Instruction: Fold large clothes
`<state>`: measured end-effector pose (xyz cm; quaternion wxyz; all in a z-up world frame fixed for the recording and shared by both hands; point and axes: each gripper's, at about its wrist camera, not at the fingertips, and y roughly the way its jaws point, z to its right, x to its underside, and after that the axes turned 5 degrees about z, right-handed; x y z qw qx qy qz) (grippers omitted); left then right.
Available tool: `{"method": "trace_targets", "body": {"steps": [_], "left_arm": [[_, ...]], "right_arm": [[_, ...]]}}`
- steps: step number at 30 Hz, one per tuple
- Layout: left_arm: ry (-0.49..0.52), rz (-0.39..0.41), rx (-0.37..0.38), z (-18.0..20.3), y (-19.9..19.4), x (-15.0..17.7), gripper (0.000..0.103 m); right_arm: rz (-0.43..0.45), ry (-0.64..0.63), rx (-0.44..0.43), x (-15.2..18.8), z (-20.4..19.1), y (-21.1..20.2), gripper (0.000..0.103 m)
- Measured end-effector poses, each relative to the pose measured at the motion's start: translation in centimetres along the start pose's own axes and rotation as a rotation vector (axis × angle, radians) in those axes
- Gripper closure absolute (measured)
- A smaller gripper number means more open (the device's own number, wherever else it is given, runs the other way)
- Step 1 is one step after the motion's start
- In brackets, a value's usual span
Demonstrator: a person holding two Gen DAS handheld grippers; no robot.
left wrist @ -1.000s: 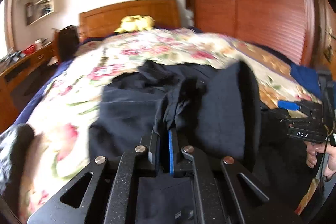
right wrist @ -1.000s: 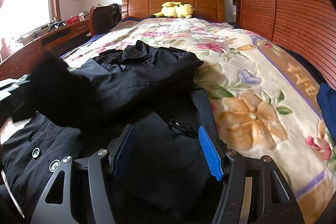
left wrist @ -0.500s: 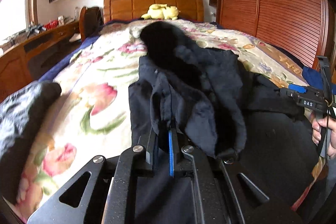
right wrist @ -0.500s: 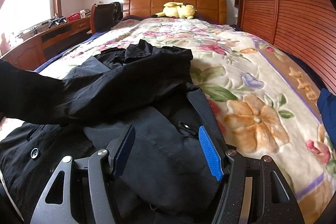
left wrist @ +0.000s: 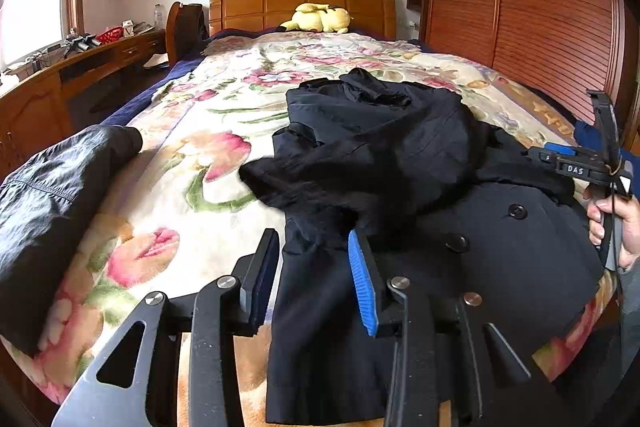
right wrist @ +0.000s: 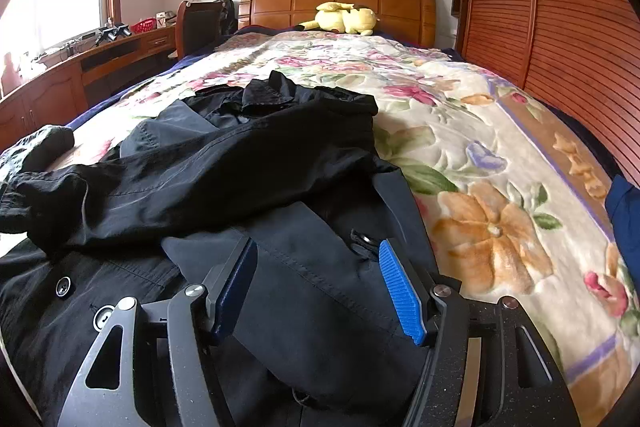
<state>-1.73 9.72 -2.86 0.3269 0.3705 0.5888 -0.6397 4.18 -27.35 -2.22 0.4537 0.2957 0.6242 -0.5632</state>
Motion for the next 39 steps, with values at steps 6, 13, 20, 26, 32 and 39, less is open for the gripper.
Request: {"method": "trace_targets", "body": {"steps": [6,13,20,26,32,39], "left_arm": [[-0.003,0.024,0.018,0.3,-0.1,-0.5,0.027],[0.004,-0.014,-0.02,0.5,1.4,0.0,0.026],[-0.019,0.025,-0.005,0.5,1.0,0.3,0.027],[-0.005,0.025,0.013,0.9,1.2,-0.3,0.056],[0.016,-0.025,0.009,1.2,1.9,0.6,0.099],[0.039,0.004,-0.024,1.2,-0.7,1.3,0.099]], "right_arm": [[0.005,-0.002,-0.003,0.2,-0.1,-0.3,0.037],[0.005,-0.009,-0.003,0.4,0.1,-0.6,0.037],[0.008,-0.023,-0.001,0.7,0.1,-1.1,0.037],[0.005,-0.027,0.001,0.7,0.1,-1.1,0.037],[0.008,-0.039,0.0,0.9,0.1,-1.4,0.037],[0.015,-0.049,0.008,1.2,-0.1,-2.3,0.037]]}}
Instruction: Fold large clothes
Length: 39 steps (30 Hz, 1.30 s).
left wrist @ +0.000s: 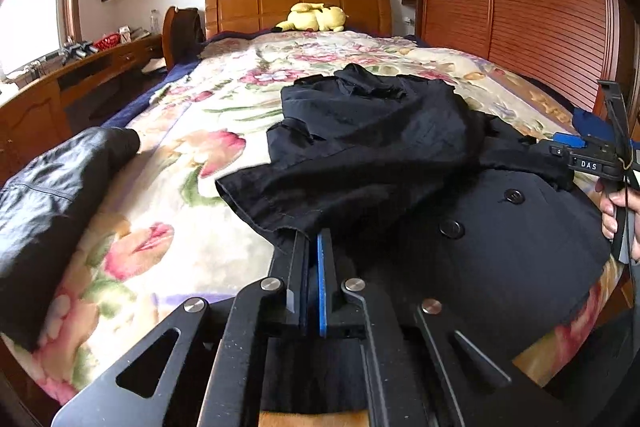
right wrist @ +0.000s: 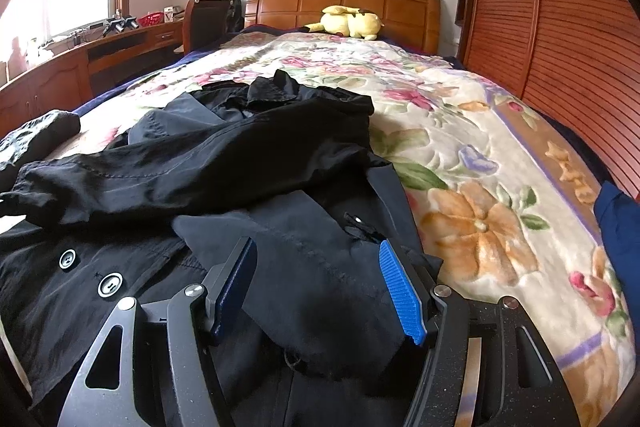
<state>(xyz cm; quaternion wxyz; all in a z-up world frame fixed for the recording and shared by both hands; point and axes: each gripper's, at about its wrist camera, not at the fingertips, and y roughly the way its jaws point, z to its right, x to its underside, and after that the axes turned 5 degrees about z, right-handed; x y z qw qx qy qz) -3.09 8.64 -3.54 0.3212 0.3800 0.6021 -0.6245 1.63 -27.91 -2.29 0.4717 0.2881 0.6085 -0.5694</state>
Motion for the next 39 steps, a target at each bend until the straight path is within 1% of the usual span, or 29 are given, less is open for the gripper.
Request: {"method": "trace_targets", "body": {"steps": [4,5,6,7,8,9,10,11,12,14,20,26,29,31,36,39], "left_arm": [[0.02,-0.01,-0.024,0.2,-0.9,0.4,0.098],[0.035,-0.011,-0.04,0.3,-1.1,0.6,0.09],[0.04,-0.012,-0.04,0.3,-1.3,0.7,0.079],[0.04,-0.015,-0.027,0.3,-1.5,0.9,0.075],[0.035,-0.021,-0.014,0.3,-1.5,0.9,0.067],[0.031,-0.026,-0.005,0.2,-1.6,1.0,0.064],[0.03,-0.031,0.001,0.3,-1.9,1.1,0.064],[0.034,-0.03,0.003,0.4,-2.1,1.2,0.057],[0.037,-0.025,0.001,0.6,-2.4,1.2,0.041],[0.034,-0.012,0.001,0.8,-3.1,1.3,0.022],[0.016,-0.008,0.012,1.0,-4.4,1.3,0.021],[0.001,-0.026,0.013,0.8,-4.7,1.9,0.021],[-0.006,-0.033,0.004,0.3,-4.6,2.3,0.021],[-0.02,-0.041,-0.012,-0.3,-4.2,2.5,0.021],[-0.041,-0.074,-0.032,-1.2,-2.8,3.1,0.021],[-0.041,-0.089,-0.05,-1.6,-2.1,3.6,0.021]], "right_arm": [[-0.003,-0.005,-0.008,0.2,0.0,-1.0,0.037],[-0.007,-0.005,-0.008,0.3,0.1,-1.2,0.037],[-0.01,-0.006,-0.007,0.3,0.1,-1.6,0.037],[-0.012,-0.011,-0.008,0.4,0.1,-2.1,0.037],[-0.012,-0.016,-0.01,0.4,0.1,-2.5,0.037],[-0.01,-0.017,-0.011,0.5,0.1,-3.0,0.037],[-0.008,-0.015,-0.011,0.6,0.2,-3.6,0.037],[-0.007,-0.012,-0.012,0.6,0.3,-4.1,0.036],[-0.007,-0.007,-0.014,0.6,0.4,-4.7,0.035],[-0.005,-0.003,-0.018,0.8,0.6,-5.6,0.031],[-0.013,0.003,-0.02,1.5,1.1,-7.6,0.022],[-0.038,-0.002,-0.016,2.4,1.2,-8.7,0.021],[-0.056,0.011,-0.042,3.0,1.6,-9.2,0.021],[-0.07,0.011,-0.05,3.2,1.8,-9.4,0.021],[-0.074,0.028,-0.059,3.5,2.6,-9.8,0.021],[-0.102,0.022,-0.059,4.4,2.9,-9.2,0.021]]}}
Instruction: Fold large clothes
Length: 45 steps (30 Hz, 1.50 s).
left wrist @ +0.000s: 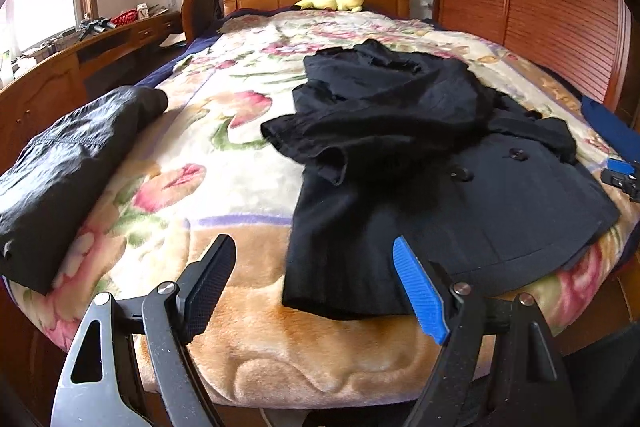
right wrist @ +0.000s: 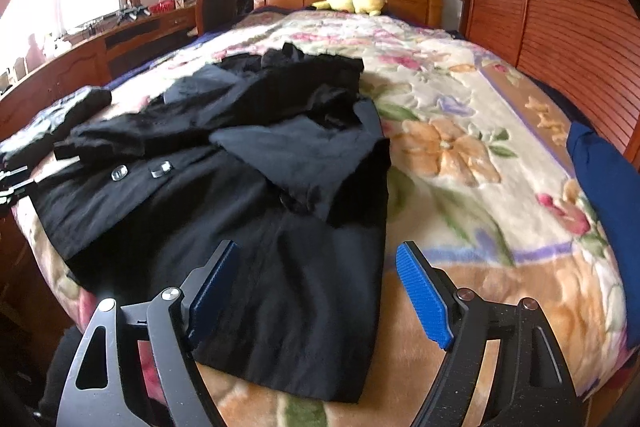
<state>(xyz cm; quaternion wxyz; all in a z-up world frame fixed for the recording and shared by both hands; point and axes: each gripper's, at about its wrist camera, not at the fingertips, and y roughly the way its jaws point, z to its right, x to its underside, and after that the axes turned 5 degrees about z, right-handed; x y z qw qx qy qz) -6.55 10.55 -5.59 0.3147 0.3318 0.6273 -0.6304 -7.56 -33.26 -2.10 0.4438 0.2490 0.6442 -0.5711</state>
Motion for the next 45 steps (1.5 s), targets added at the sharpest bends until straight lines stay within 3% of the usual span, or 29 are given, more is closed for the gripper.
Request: {"method": "trace_targets", "body": {"steps": [10,13,15,19,24,29,34,36,39,45], "left_arm": [[0.006,-0.036,0.038,-0.2,1.4,1.1,0.023],[-0.008,-0.035,0.048,-0.6,1.4,1.1,0.034],[-0.017,-0.031,0.045,-0.8,1.3,1.1,0.047],[-0.022,-0.029,0.037,-1.1,1.2,1.2,0.058],[-0.024,-0.03,0.051,-1.4,1.2,1.4,0.067],[-0.03,-0.034,0.051,-1.3,1.3,1.3,0.068],[-0.017,-0.033,0.05,-1.4,1.3,1.4,0.068],[-0.011,-0.033,0.08,-1.3,1.2,1.4,0.084],[-0.022,-0.011,0.083,-1.3,0.5,1.4,0.093],[-0.008,0.094,0.098,-0.4,-3.1,0.6,0.098]], "right_arm": [[-0.075,-0.027,0.023,1.7,0.4,1.5,0.021],[-0.086,-0.034,0.014,1.9,0.3,1.7,0.021],[-0.089,-0.031,0.008,1.9,0.3,1.8,0.021],[-0.1,-0.022,-0.01,2.0,0.6,2.2,0.021],[-0.111,-0.024,-0.056,2.0,0.3,2.4,0.039],[-0.105,-0.052,-0.097,1.8,-0.2,2.3,0.073],[-0.1,-0.055,-0.09,1.4,-0.4,2.5,0.084],[-0.089,-0.066,-0.082,1.2,-0.9,2.6,0.089],[-0.051,-0.054,-0.068,0.8,-0.8,1.8,0.096],[0.114,0.042,-0.081,0.0,0.7,-2.4,0.098]]}}
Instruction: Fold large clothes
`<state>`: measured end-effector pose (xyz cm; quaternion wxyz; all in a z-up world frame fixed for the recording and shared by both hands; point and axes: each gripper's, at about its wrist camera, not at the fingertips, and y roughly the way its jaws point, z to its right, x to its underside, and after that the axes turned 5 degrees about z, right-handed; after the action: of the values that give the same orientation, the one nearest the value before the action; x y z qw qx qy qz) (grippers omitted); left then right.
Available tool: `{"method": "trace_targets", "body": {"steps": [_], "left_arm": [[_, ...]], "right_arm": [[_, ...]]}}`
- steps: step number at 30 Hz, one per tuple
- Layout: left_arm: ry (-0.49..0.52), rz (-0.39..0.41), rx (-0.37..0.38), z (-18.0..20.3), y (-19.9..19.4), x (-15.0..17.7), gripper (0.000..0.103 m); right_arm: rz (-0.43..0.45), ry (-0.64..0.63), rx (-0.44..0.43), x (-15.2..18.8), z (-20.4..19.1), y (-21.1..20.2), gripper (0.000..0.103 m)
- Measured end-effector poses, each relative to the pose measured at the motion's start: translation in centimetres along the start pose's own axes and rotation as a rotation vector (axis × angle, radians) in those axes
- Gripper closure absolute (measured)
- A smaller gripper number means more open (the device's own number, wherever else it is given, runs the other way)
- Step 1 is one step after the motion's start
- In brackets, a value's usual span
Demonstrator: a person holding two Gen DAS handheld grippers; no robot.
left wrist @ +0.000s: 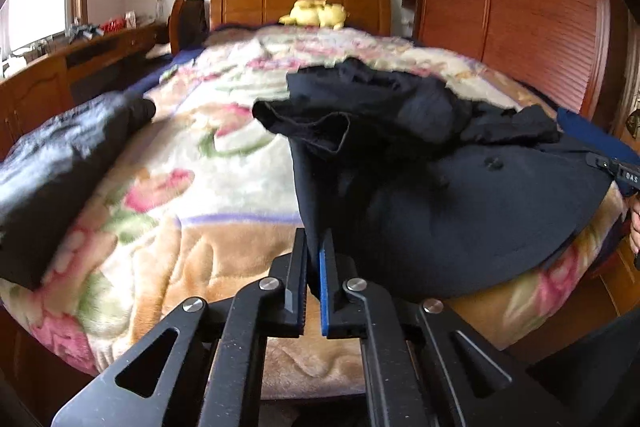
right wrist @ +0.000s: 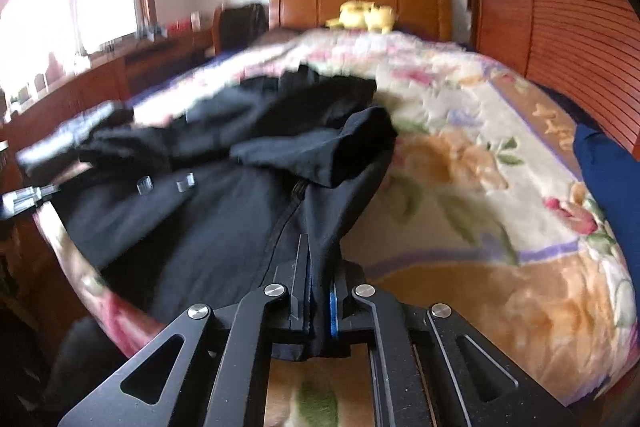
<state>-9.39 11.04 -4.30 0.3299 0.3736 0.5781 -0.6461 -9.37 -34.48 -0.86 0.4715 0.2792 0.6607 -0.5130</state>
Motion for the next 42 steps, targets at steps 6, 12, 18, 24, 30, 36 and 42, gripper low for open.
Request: {"method": "trace_targets", "body": {"steps": [6,12,18,24,30,36,42], "left_arm": [[0.004,0.111,0.041,0.3,-4.6,-2.8,0.099],[0.042,0.19,0.06,0.8,-8.5,-4.6,0.099],[0.052,0.245,0.072,0.7,-11.2,-5.2,0.099],[0.063,0.292,0.067,0.0,-13.9,-6.1,0.099],[0.067,0.32,0.06,-0.6,-14.8,-6.9,0.099],[0.048,0.316,0.048,-0.9,-12.8,-7.2,0.099],[0.023,0.285,0.048,-1.6,-10.1,-8.0,0.099]], "right_arm": [[0.114,0.02,-0.037,-1.7,-0.5,-3.0,0.098],[0.149,-0.004,-0.053,-1.6,-0.5,-6.6,0.098],[0.18,-0.049,-0.048,-1.7,-1.3,-9.8,0.098],[0.23,-0.088,-0.057,-2.2,-2.4,-12.3,0.098],[0.264,-0.097,-0.08,-2.2,-1.9,-13.2,0.098],[0.241,-0.095,-0.064,-2.2,-0.9,-11.2,0.098],[0.195,-0.08,-0.036,-3.2,-0.1,-8.5,0.098]]}}
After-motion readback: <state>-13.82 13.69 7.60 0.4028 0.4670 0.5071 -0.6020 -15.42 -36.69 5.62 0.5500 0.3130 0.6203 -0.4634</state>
